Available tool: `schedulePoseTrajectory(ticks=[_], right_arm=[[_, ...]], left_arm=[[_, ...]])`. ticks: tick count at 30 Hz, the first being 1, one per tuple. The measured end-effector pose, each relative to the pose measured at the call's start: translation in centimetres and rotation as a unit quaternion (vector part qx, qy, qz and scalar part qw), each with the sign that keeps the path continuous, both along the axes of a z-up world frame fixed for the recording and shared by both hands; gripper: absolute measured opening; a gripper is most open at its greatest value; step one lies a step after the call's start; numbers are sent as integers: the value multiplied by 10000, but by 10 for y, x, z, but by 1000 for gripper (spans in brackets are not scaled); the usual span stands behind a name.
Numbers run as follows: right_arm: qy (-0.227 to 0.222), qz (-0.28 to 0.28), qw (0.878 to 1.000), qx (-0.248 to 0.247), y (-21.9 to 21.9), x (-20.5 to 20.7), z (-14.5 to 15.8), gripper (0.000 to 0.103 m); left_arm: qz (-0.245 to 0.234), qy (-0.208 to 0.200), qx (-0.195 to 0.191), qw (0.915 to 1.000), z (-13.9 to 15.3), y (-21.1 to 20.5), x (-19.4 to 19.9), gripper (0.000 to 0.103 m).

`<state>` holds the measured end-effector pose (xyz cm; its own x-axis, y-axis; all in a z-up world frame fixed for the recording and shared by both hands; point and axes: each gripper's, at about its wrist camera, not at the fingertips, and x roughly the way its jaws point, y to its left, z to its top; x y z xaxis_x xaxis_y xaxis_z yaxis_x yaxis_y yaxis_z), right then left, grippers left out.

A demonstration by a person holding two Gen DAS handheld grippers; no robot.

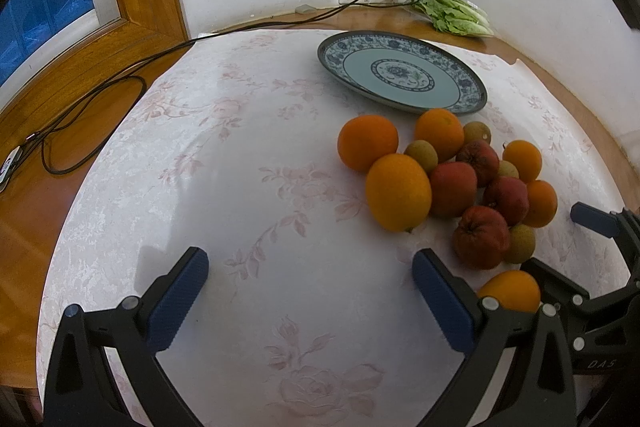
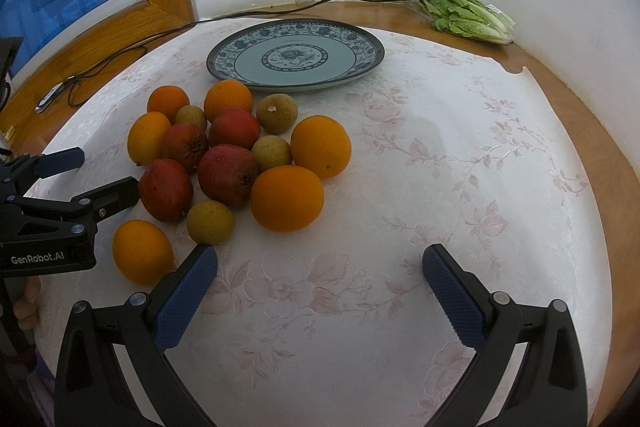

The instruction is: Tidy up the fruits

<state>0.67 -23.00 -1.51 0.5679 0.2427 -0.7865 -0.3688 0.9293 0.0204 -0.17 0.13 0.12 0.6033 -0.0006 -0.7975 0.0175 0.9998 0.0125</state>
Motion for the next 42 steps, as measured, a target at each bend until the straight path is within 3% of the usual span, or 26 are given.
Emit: schedulePoseTrajectory(ticks=[42], right_arm=[[93,17,9999,-37,-1,0,2,103]], left_arm=[[-2,46,-3,10000,-1,0,-1,103]])
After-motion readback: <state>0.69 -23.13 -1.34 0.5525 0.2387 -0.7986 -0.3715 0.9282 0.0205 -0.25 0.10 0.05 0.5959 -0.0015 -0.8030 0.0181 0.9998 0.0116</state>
